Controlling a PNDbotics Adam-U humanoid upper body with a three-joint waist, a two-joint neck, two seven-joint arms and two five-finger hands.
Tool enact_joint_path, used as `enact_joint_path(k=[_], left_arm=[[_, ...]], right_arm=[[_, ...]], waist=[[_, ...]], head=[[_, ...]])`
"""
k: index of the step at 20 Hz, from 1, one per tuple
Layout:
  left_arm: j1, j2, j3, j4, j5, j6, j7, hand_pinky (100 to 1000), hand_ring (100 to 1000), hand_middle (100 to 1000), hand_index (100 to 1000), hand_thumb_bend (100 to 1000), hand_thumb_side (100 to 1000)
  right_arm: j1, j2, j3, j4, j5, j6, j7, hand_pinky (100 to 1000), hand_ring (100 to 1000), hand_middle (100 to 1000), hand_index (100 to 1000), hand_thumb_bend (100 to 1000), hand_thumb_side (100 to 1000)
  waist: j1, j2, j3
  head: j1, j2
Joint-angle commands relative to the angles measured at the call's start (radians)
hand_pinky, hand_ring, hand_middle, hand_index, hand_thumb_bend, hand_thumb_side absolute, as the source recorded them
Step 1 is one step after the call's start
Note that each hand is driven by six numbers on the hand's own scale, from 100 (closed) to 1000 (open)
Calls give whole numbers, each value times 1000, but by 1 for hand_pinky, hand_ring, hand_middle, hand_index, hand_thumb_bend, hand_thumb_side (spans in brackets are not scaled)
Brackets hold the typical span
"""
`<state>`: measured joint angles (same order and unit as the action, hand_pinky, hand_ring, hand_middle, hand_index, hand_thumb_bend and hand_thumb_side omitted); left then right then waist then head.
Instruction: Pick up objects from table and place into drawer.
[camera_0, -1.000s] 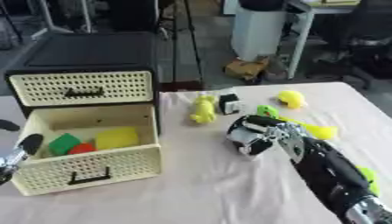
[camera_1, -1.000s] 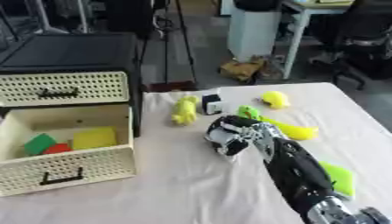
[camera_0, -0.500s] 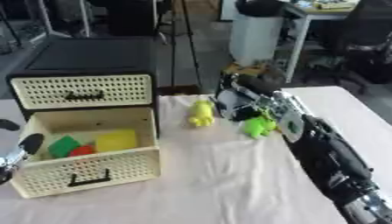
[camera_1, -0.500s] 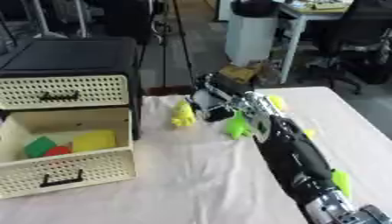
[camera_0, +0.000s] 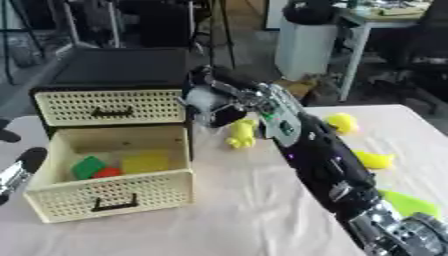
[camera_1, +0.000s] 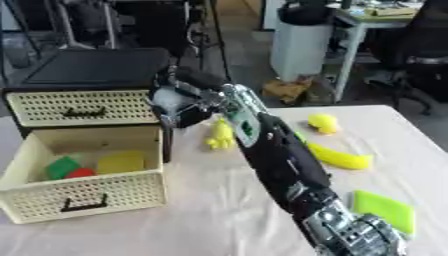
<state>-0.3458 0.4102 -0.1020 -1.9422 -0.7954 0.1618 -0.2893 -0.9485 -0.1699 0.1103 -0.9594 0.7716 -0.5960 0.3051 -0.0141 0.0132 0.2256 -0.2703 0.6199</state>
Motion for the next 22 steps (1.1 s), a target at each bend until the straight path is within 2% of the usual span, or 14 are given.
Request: enact_joint_path(k=[1, 2, 3, 4, 5, 6, 7, 8, 9, 13, 16, 18, 19, 22], left_arm=[[-36, -3, -4, -23, 14, -9, -5, 100, 100, 100, 724, 559, 1000], [-42, -6, -6, -24, 16, -11, -7, 100, 100, 100, 724, 560, 1000], [-46, -9, -7, -25, 17, -12, -9, 100, 100, 100, 724, 560, 1000], [-49, -10, -8, -25, 18, -13, -11, 100, 100, 100, 724, 561, 1000], [-51, -12, -9, -26, 18, -14, -12, 100, 100, 100, 724, 562, 1000], [-52, -13, -9, -26, 18, -14, -13, 100, 100, 100, 724, 562, 1000], [-54, -13, -9, -26, 18, -15, -13, 100, 100, 100, 724, 562, 1000], [-55, -13, -9, -26, 18, -15, -14, 100, 100, 100, 724, 562, 1000], [-55, -13, -9, -26, 18, -15, -14, 100, 100, 100, 723, 563, 1000], [-55, -12, -9, -26, 17, -16, -15, 100, 100, 100, 723, 563, 1000], [-50, -8, -11, -25, 18, -18, -19, 100, 100, 100, 722, 562, 1000], [-44, -3, -11, -24, 16, -19, -22, 100, 100, 100, 722, 562, 1000], [-38, 0, -11, -21, 14, -19, -24, 100, 100, 100, 722, 556, 1000], [-11, 25, -22, -8, 4, -30, -53, 100, 100, 100, 726, 541, 1000]], right_arm=[[-30, 47, -9, 48, 46, -10, -7, 139, 426, 663, 665, 100, 202], [-31, 62, -10, 63, 68, -14, -16, 154, 441, 674, 680, 100, 181], [-31, 76, -10, 76, 96, -18, -27, 219, 503, 710, 720, 100, 100], [-32, 86, -9, 86, 132, -22, -41, 446, 660, 759, 769, 100, 100], [-32, 93, -7, 87, 180, -24, -60, 581, 745, 785, 795, 100, 100], [-32, 100, -6, 84, 230, -26, -87, 687, 808, 815, 816, 100, 175], [-31, 104, -5, 79, 277, -27, -118, 779, 860, 844, 827, 197, 264], [-30, 107, -6, 74, 323, -26, -153, 836, 895, 871, 832, 141, 351], [-31, 108, -9, 68, 358, -21, -191, 870, 915, 879, 835, 344, 372], [-37, 104, -24, 44, 443, 30, -341, 952, 960, 906, 847, 502, 516], [-39, 95, -31, 21, 467, 78, -426, 955, 960, 911, 848, 532, 549], [-36, 87, -35, 4, 459, 99, -461, 949, 952, 910, 847, 494, 562], [-33, 81, -36, -5, 447, 107, -473, 923, 926, 881, 839, 369, 500], [-13, 51, -41, -45, 395, 138, -499, 892, 880, 841, 828, 207, 436]], waist=[[6, -2, 17], [6, 2, 27], [6, 6, 36], [5, 9, 42], [3, 11, 47], [2, 13, 50], [0, 15, 51], [-2, 16, 52], [-4, 17, 52], [-10, 18, 49], [-11, 17, 44], [-11, 17, 37], [-11, 16, 32], [-14, 9, 7]], head=[[-16, -21], [-19, -25], [-22, -27], [-24, -29], [-26, -30], [-26, -31], [-26, -31], [-26, -31], [-25, -31], [-22, -33], [-19, -32], [-17, -31], [-13, -29], [1, -20]])
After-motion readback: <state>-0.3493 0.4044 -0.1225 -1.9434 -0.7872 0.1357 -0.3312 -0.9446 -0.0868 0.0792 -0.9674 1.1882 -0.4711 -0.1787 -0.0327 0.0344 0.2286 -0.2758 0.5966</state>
